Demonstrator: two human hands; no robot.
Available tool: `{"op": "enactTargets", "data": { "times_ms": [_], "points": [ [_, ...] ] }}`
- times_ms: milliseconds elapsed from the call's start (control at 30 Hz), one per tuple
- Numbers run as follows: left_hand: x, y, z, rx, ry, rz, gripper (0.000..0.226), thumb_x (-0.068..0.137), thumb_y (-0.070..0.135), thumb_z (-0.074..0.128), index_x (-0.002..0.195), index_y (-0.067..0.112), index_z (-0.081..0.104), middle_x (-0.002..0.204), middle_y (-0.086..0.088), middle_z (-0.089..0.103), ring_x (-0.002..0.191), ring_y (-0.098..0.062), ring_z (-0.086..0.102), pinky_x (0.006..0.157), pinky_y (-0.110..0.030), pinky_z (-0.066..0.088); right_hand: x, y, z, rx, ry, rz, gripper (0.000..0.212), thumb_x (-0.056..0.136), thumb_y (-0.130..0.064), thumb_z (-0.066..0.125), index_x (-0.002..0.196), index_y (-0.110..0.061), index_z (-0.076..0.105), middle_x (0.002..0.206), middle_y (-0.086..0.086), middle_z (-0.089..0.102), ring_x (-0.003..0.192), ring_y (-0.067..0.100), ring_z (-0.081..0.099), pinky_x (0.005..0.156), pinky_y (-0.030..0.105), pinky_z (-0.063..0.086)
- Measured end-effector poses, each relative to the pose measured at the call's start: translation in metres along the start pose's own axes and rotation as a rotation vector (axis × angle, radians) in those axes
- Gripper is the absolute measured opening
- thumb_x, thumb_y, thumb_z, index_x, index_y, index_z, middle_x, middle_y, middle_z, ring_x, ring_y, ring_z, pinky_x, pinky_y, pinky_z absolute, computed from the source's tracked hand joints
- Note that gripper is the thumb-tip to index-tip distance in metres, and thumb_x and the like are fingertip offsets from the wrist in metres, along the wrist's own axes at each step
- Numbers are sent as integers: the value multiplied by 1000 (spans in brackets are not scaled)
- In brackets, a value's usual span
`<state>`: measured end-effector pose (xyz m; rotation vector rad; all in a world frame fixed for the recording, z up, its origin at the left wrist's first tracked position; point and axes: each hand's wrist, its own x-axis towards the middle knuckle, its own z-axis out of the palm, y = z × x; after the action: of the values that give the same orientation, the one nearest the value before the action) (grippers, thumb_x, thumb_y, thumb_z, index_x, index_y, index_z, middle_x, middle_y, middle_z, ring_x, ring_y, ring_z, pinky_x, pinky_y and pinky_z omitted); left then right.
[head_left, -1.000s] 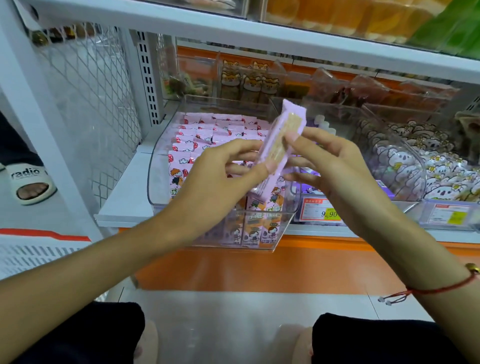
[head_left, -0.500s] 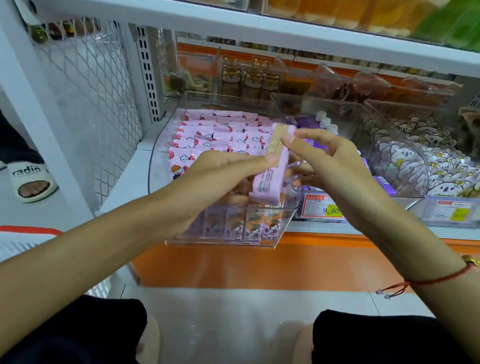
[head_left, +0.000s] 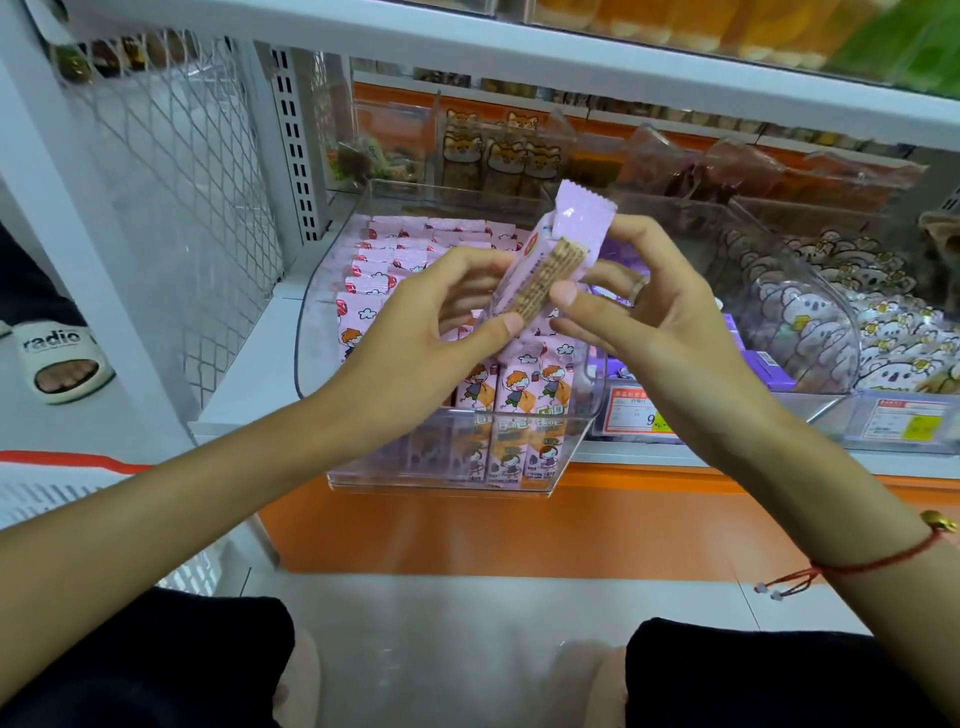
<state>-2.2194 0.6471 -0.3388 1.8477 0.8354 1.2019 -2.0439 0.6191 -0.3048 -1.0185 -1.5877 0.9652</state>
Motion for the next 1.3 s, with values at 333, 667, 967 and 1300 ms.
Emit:
{"op": "enactTargets", "data": {
  "times_ms": [333,667,967,1300],
  "points": [
    [-7,10,8,268,122,116,28,79,46,70,103,40,56,99,22,63,88,-4,59,68,-13,48,3,-3,6,-10,278,147,30,88,-28,64,99,-2,54,86,20,69,57,11,64,52,21,52],
    [-4,9,7,-130,-164,-173,20,94,27,52,111,35,55,107,9,66,95,9,62,83,-9,48,3,-1,-5,-158,63,98,32,90,-27,60,121,-20,61,108,9,63,86,9,59,77,29,52],
    [0,7,11,-382,163,-292,31,87,28,65,112,11,56,100,1,75,91,-10,72,74,-21,57,-5,4,15,-553,127,-131,38,81,-20,73,113,-18,53,98,-11,60,85,6,55,74,28,48],
    [8,16,-17,-184,201,-57,36,90,28,64,108,54,46,108,18,68,100,-3,67,81,-21,56,9,4,3,-543,23,-170,37,92,-14,60,128,-16,55,120,-4,63,110,11,58,96,37,46]
  ]
}}
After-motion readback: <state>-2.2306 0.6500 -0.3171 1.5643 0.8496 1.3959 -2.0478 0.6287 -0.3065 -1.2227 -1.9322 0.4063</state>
